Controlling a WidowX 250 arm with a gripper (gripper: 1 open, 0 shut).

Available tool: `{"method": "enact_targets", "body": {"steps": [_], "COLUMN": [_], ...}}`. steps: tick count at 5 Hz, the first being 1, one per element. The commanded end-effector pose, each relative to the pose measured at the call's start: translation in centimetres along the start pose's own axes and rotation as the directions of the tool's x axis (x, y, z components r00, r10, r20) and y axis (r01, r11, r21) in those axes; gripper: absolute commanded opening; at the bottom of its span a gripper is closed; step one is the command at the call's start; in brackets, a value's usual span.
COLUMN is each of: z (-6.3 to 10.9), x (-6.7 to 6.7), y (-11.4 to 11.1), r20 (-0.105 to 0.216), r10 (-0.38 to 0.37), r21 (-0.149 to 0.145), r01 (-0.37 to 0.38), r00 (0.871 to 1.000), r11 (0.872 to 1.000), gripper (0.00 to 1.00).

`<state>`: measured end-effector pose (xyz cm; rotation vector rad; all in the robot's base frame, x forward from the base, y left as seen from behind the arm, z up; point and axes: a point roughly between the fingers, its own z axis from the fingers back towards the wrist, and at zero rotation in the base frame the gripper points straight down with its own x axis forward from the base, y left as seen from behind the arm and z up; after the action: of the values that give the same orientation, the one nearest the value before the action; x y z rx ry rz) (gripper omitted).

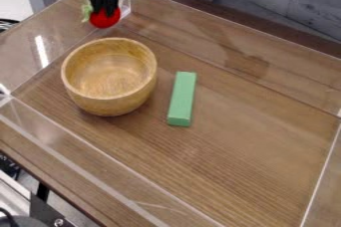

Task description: Move the red fruit to the left

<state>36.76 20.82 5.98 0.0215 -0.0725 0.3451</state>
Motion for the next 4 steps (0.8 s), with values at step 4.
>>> {"method": "enact_targets", "body": {"steps": [4], "z": [4.4], "x": [-0.3], "y": [0.0], "r20": [0.062], "r10": [0.128], "r21": [0.000], "r01": [-0.128], "r00": [0.990], "r11": [0.992], "gripper": [0.00]}}
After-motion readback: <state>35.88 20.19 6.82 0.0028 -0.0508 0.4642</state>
